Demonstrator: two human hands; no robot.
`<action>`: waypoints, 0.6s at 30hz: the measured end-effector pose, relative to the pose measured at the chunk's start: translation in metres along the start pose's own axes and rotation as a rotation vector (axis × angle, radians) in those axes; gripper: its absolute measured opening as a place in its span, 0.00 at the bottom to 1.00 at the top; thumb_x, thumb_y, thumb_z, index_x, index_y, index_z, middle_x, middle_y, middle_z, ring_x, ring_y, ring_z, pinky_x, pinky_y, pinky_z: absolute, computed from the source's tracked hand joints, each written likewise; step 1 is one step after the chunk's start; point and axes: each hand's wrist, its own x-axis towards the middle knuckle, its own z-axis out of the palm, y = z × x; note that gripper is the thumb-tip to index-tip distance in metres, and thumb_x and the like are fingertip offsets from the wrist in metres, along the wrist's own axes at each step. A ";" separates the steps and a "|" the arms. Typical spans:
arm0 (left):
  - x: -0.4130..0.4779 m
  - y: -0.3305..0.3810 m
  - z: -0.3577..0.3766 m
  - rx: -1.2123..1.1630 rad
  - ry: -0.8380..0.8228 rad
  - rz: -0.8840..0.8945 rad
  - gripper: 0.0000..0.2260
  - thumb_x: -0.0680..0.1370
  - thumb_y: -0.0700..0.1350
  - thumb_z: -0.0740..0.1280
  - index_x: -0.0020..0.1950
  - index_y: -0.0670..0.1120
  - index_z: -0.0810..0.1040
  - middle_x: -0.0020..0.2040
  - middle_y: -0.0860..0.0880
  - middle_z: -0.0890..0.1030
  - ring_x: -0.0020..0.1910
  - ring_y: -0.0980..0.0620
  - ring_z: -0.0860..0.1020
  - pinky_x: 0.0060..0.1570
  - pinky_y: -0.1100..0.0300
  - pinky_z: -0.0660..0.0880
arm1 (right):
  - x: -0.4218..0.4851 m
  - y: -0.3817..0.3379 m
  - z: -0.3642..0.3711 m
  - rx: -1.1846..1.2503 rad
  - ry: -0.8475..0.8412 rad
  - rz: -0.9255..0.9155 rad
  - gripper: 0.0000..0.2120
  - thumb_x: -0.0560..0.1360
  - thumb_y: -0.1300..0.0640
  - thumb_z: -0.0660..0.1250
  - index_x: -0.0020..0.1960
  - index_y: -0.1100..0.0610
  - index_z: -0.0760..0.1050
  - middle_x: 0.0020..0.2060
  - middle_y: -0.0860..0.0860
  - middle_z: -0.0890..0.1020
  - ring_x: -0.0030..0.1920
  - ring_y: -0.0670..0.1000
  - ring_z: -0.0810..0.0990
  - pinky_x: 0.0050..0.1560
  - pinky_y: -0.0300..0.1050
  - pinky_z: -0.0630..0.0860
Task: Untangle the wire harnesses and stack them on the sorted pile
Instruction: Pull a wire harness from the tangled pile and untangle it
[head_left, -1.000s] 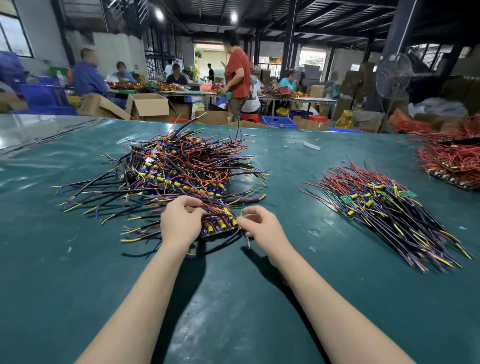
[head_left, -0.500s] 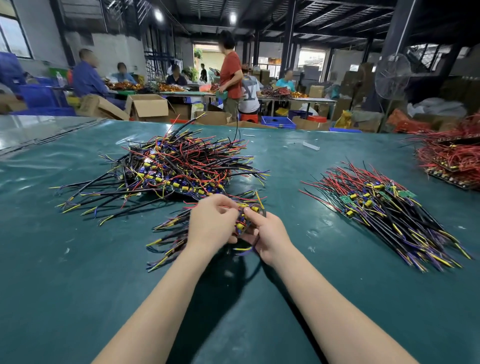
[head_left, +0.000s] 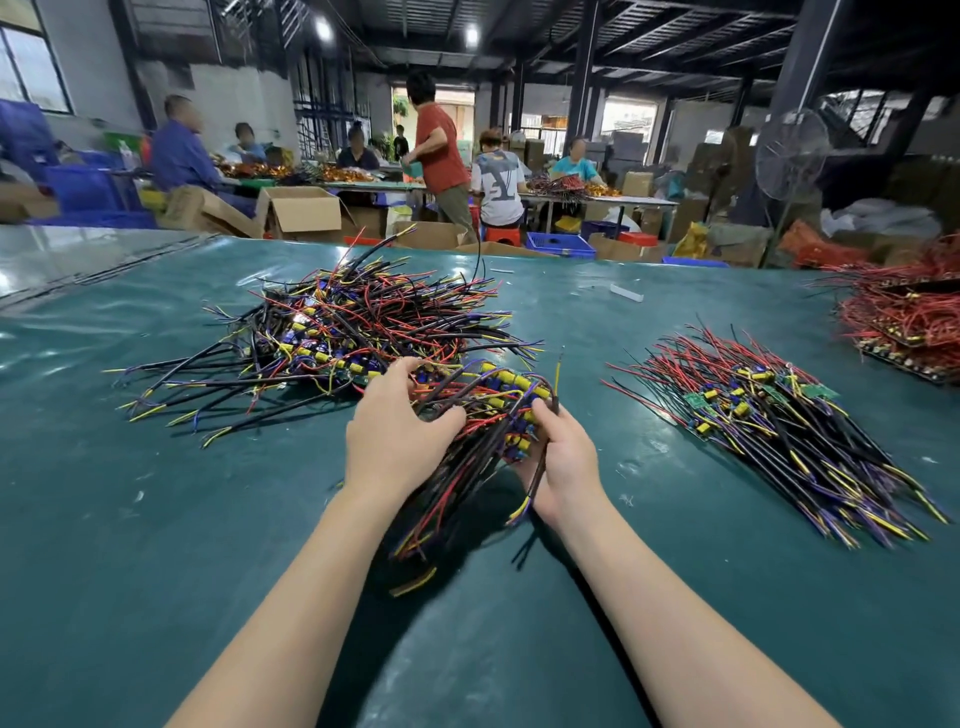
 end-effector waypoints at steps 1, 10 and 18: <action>-0.001 0.000 0.000 -0.060 -0.064 -0.030 0.27 0.71 0.50 0.70 0.68 0.50 0.68 0.61 0.49 0.74 0.59 0.49 0.72 0.56 0.56 0.68 | 0.000 -0.001 -0.001 0.017 0.006 0.002 0.11 0.80 0.64 0.54 0.48 0.60 0.76 0.35 0.53 0.84 0.34 0.51 0.83 0.34 0.42 0.79; 0.000 -0.001 -0.001 -0.063 -0.083 0.157 0.07 0.72 0.44 0.71 0.49 0.47 0.79 0.47 0.48 0.78 0.52 0.47 0.74 0.51 0.56 0.69 | 0.004 -0.042 -0.033 -0.194 -0.203 0.279 0.20 0.59 0.55 0.63 0.51 0.57 0.77 0.46 0.57 0.80 0.41 0.57 0.78 0.43 0.48 0.75; -0.011 -0.002 0.009 0.310 0.195 0.376 0.10 0.69 0.49 0.73 0.50 0.52 0.82 0.52 0.53 0.78 0.55 0.48 0.65 0.46 0.57 0.54 | 0.003 -0.044 -0.018 -0.954 -0.222 0.222 0.10 0.77 0.53 0.62 0.41 0.55 0.78 0.31 0.48 0.81 0.28 0.44 0.79 0.27 0.39 0.76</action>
